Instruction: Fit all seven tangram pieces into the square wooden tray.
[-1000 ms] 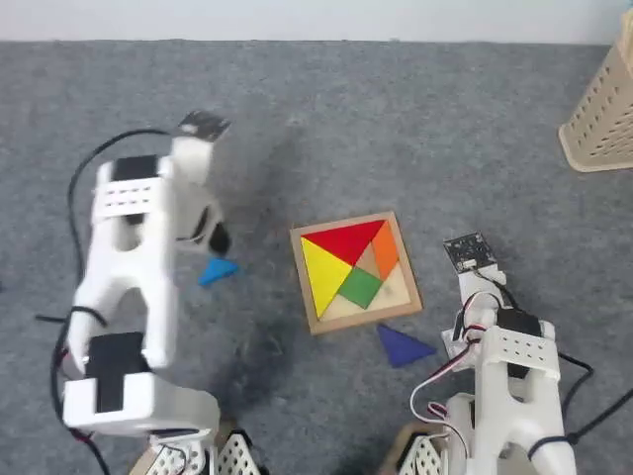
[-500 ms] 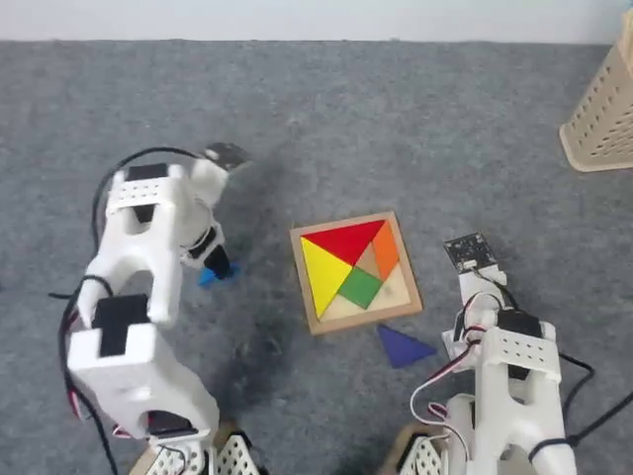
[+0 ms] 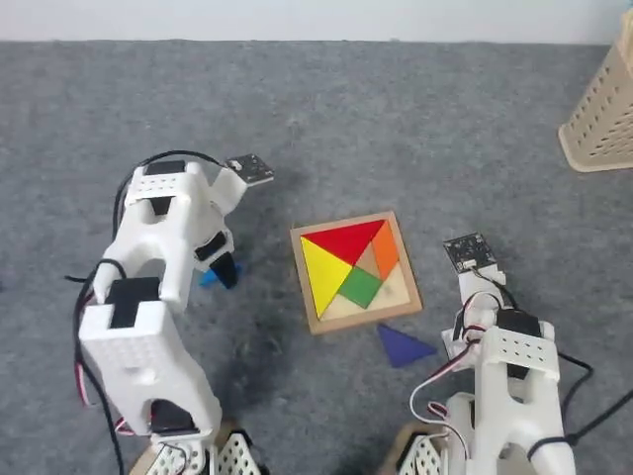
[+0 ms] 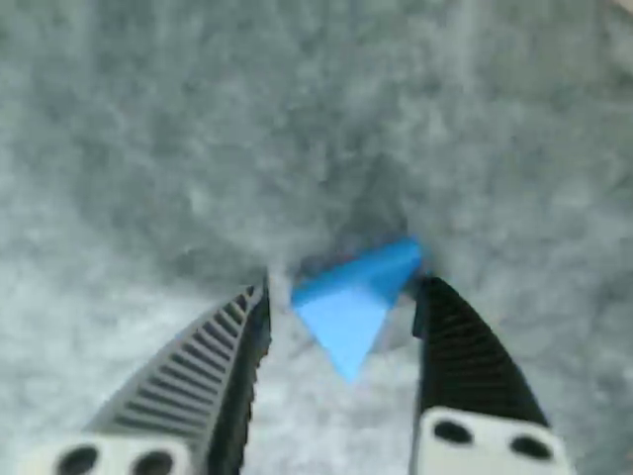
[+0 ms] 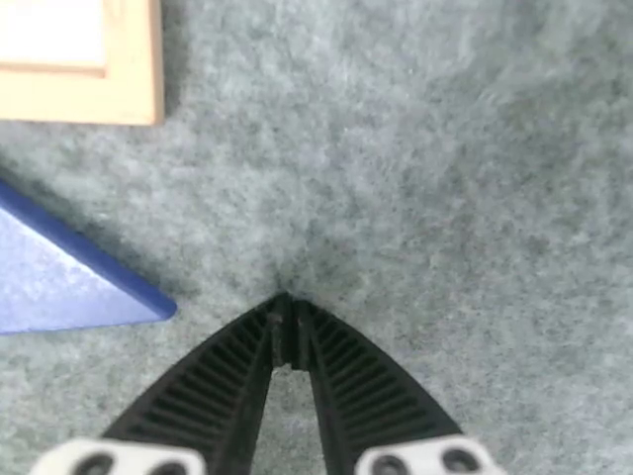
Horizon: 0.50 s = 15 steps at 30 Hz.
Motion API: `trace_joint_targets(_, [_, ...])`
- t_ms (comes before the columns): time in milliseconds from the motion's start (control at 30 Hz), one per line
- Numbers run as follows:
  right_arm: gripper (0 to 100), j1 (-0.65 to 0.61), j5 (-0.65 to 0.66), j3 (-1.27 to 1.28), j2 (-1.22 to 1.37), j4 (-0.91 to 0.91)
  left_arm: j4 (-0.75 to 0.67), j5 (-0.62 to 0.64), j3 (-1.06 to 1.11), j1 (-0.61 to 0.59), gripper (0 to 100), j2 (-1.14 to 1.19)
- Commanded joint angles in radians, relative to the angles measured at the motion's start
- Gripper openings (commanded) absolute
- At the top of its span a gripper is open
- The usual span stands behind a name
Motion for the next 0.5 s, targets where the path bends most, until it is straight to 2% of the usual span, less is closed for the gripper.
trace_joint_targets(0, [0.6, -0.013, 0.012, 0.000, -0.022, -0.015, -0.006, -0.008, -0.036, 0.008, 21, 0.021])
trace_joint_targets(133, [0.6, -0.013, 0.012, 0.000, -0.022, -0.015, -0.002, -0.006, -0.036, 0.018, 17, 0.041])
trace_joint_targets(367, [0.6, -0.013, 0.012, 0.000, -0.022, -0.015, 0.003, 0.032, -0.036, 0.018, 16, 0.040])
trace_joint_targets(467, [0.6, -0.013, 0.012, 0.000, -0.022, -0.015, 0.049, 0.040, -0.059, 0.020, 16, 0.040])
